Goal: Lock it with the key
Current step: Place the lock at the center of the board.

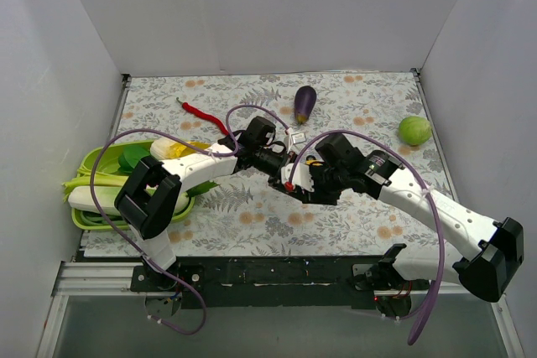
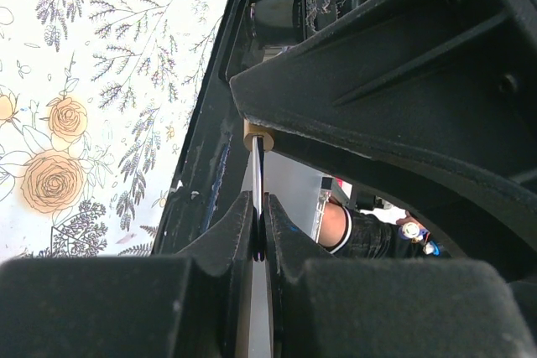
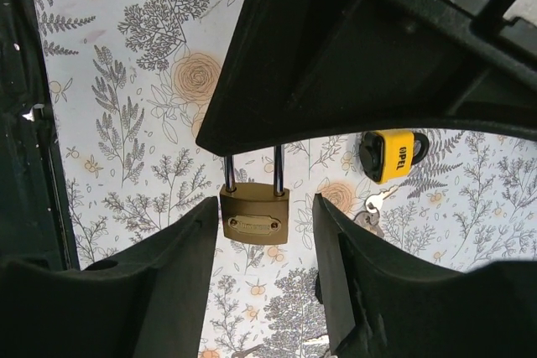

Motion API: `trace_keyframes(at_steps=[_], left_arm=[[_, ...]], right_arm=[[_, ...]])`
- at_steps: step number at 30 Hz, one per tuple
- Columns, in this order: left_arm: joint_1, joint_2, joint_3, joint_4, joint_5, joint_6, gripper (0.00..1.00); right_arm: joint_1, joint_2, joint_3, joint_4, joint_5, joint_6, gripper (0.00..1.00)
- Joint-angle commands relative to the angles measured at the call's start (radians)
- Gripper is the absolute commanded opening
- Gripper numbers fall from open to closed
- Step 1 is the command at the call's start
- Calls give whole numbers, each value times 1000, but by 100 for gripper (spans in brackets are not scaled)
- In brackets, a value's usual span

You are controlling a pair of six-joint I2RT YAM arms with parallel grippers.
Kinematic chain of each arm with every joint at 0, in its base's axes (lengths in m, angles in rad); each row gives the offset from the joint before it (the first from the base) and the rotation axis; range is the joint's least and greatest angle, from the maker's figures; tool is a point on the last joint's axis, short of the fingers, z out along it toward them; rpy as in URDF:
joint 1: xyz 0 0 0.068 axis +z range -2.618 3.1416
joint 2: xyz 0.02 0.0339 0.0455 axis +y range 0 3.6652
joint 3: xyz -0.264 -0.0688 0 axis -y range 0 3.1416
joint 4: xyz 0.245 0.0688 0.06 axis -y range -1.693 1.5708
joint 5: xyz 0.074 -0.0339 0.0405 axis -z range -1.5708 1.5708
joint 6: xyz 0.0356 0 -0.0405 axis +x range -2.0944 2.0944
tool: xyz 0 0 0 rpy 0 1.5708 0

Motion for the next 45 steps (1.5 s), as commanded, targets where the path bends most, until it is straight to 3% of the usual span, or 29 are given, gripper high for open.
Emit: trace_keyframes(at_steps=[1, 5, 19, 22, 23, 25, 30, 32, 33, 37, 45], left_arm=[[-3, -15, 34, 8, 15, -4, 0], [-3, -17, 34, 8, 15, -4, 0], [-3, -24, 26, 16, 13, -14, 0], [-1, -27, 26, 17, 9, -12, 0], [-1, -29, 25, 19, 9, -12, 1], [5, -32, 19, 17, 5, -11, 18], [67, -69, 16, -24, -43, 34, 79], [129, -93, -15, -27, -50, 40, 87], [150, -124, -29, -26, -59, 42, 98], [248, -228, -90, -27, -172, 68, 98], [276, -392, -100, 36, -405, 71, 98]], right_arm=[[12, 6, 6, 22, 3, 7, 58], [15, 9, 5, 34, 13, 12, 51], [16, 21, -17, 40, 36, 17, 44], [16, 21, -20, 46, 43, 23, 24], [16, 21, -21, 54, 54, 35, 6], [16, 20, -21, 69, 63, 55, 1], [-37, 11, -35, 66, 105, 127, 1], [-130, 8, -54, 61, 64, 159, 1], [-170, 12, -55, 49, 45, 177, 1], [-402, 44, -63, 25, -13, 318, 1], [-583, 107, -120, 43, 0, 570, 1]])
